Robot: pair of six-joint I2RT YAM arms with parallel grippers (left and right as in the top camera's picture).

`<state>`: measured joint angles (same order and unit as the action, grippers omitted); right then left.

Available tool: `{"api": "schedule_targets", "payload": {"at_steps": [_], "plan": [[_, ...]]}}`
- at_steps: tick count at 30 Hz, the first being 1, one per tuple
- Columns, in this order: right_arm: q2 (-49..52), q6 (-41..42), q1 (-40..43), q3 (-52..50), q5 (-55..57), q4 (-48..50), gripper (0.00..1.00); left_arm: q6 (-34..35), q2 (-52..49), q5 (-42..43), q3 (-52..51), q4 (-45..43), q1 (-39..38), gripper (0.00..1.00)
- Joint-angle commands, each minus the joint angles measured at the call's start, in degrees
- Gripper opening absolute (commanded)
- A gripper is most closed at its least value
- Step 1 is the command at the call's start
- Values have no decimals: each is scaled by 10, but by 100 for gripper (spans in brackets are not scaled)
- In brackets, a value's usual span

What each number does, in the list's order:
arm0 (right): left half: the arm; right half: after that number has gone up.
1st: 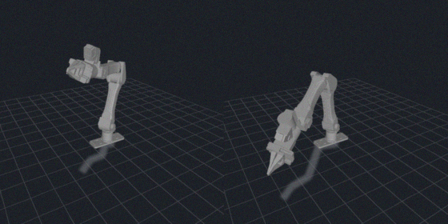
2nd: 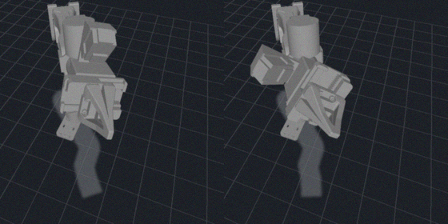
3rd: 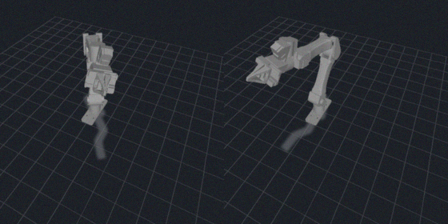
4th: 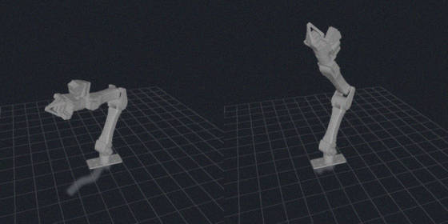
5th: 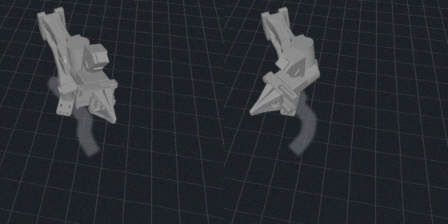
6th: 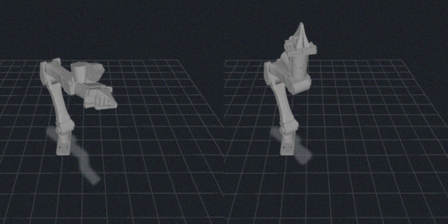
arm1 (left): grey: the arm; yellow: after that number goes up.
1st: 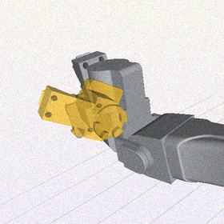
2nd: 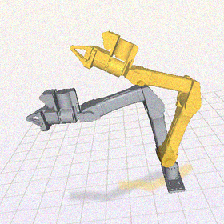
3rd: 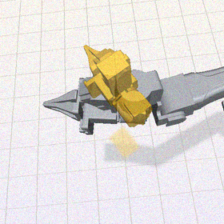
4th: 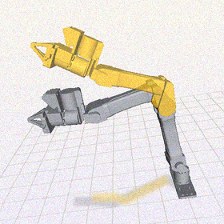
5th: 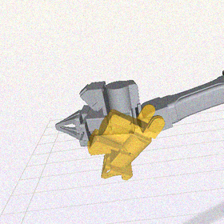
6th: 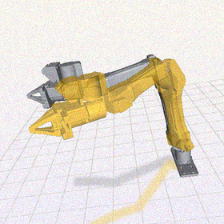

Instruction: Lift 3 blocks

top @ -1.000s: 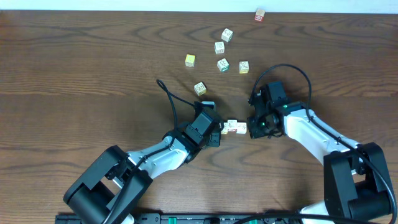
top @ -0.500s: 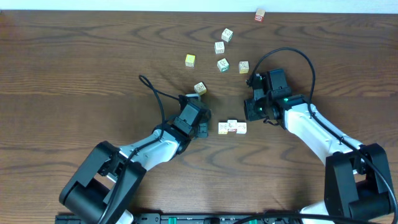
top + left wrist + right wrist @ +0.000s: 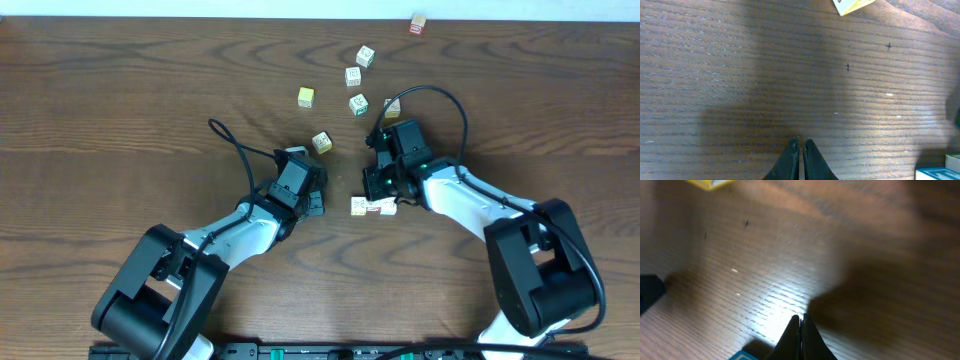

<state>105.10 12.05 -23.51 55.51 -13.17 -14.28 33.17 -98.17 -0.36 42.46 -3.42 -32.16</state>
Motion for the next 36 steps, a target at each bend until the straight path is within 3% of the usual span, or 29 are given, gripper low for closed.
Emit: {"api": "schedule_targets", "payload": {"at_steps": [1, 36], "plan": [[7, 12, -6, 10, -4, 1, 1, -17, -8, -5, 0, 12, 5, 7], [7, 17, -6, 10, -5, -33, 1, -17, -8, -5, 0, 17, 5, 7]]}}
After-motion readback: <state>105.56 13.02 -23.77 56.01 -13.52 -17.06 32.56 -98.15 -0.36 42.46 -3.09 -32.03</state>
